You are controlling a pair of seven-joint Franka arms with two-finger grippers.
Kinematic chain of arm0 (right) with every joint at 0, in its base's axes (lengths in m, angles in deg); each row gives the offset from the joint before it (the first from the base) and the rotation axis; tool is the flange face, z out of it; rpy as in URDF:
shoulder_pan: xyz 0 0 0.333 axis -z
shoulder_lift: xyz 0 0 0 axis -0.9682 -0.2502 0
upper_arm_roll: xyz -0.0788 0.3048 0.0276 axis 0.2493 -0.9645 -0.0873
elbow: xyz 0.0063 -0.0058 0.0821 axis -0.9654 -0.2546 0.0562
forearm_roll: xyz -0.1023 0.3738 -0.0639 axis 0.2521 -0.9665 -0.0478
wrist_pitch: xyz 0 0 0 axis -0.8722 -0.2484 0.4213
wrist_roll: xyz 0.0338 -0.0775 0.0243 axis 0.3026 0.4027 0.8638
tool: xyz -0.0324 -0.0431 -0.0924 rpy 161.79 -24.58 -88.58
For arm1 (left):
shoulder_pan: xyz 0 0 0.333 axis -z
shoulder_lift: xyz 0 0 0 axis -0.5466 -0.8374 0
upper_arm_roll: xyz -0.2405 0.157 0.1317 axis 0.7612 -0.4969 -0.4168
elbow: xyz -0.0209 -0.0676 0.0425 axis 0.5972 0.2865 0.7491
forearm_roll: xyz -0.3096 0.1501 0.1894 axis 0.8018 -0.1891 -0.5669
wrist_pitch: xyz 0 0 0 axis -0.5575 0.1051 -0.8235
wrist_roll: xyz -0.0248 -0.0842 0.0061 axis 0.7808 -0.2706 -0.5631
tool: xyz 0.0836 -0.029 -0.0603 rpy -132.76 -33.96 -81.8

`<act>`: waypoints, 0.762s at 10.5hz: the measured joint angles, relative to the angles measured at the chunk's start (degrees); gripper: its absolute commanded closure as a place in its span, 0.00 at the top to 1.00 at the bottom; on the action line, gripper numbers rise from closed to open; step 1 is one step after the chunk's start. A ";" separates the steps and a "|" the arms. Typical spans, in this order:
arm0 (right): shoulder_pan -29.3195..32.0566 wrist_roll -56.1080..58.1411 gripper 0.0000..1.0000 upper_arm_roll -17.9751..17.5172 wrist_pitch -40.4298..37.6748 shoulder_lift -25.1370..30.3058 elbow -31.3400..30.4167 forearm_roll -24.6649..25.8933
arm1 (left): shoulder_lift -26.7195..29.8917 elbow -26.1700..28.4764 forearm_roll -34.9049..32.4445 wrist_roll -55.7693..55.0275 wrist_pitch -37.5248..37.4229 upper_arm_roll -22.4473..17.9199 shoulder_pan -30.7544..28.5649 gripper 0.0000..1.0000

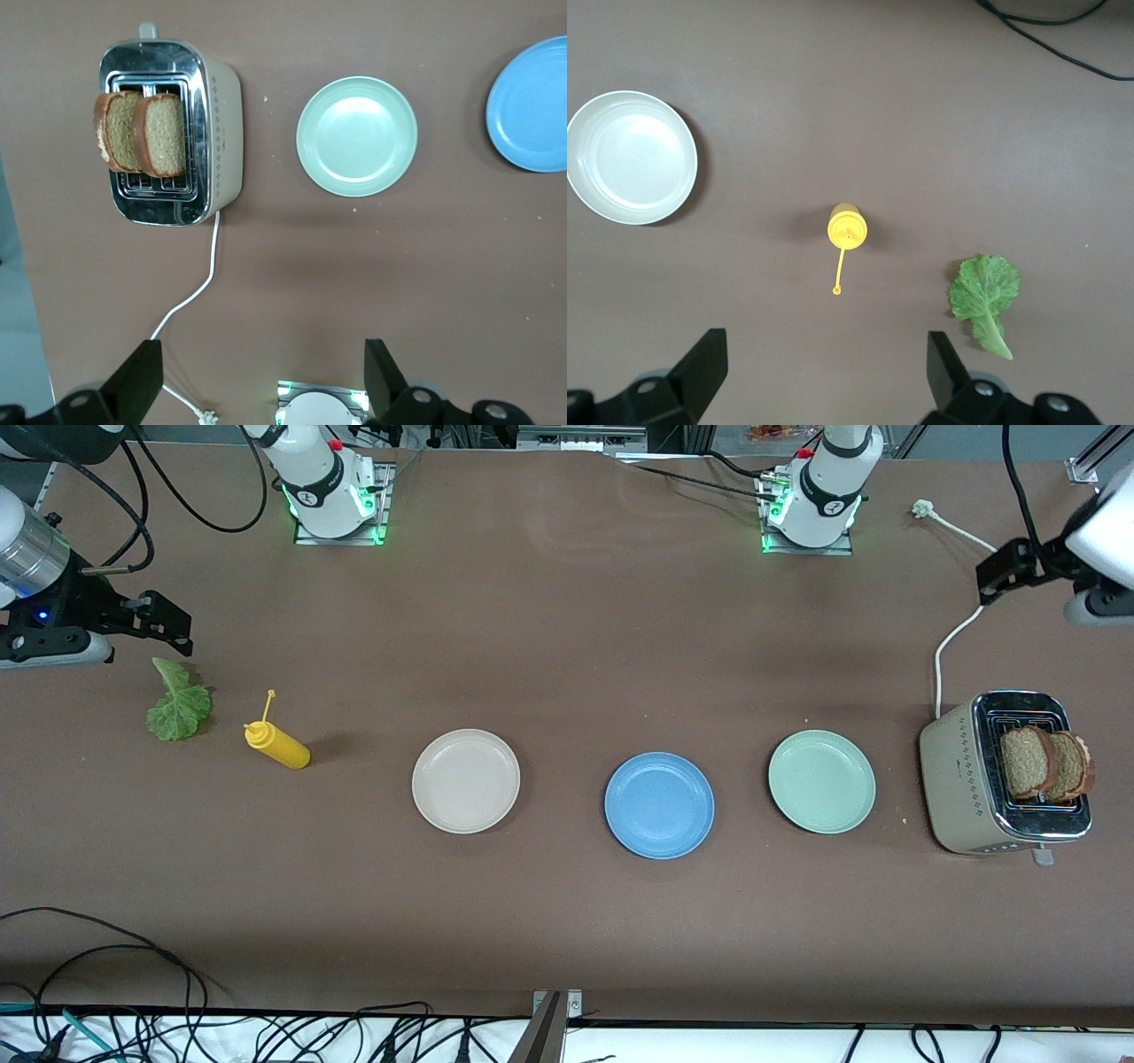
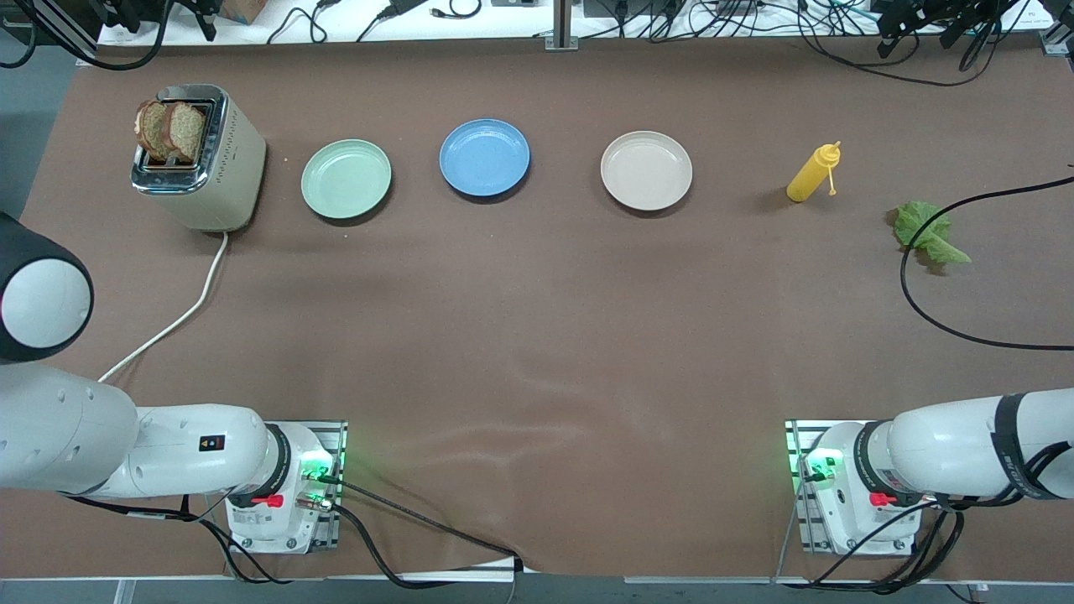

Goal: Make sandwich in blue plate with both arms
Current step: 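Move the left gripper over the toaster above the bread slices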

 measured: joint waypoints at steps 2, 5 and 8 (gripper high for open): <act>0.01 0.00 1.00 0.01 0.02 -0.01 -0.01 -0.01 | -3.33 0.52 0.85 0.09 1.17 -0.06 -3.63 1.00; 0.01 0.00 1.00 0.00 0.03 -0.02 -0.03 -0.01 | -9.82 1.49 1.07 0.31 4.43 -0.09 -7.54 1.00; 0.01 0.00 1.00 0.00 0.04 -0.02 -0.04 -0.02 | -14.03 2.63 0.69 0.29 6.35 -0.10 -8.24 1.00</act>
